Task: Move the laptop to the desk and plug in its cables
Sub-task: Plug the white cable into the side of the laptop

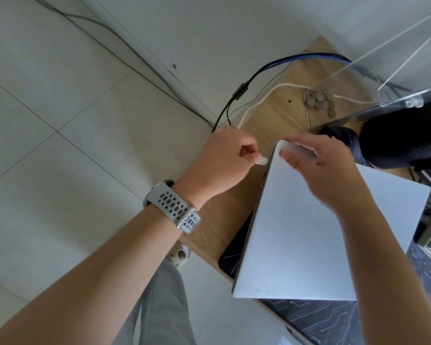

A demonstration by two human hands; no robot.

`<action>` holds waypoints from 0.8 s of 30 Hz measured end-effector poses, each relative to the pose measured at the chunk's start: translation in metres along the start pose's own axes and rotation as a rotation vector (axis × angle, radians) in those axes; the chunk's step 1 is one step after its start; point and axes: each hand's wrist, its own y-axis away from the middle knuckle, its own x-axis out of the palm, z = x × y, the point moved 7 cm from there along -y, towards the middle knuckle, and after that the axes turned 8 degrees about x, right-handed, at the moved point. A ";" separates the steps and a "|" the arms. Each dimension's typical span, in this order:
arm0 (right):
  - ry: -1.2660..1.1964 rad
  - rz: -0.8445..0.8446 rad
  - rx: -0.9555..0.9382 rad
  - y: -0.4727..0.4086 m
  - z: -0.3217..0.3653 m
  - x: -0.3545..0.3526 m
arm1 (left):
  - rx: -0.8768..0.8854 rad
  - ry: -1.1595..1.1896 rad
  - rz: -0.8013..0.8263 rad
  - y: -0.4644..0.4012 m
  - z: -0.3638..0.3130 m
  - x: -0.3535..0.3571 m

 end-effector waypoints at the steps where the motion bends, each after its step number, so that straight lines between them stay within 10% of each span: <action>1: -0.006 -0.007 0.001 0.000 0.000 0.000 | 0.001 -0.012 0.007 -0.001 -0.002 0.000; 24: -0.155 0.010 0.198 -0.007 -0.016 0.003 | -0.094 -0.186 0.125 -0.006 -0.020 0.002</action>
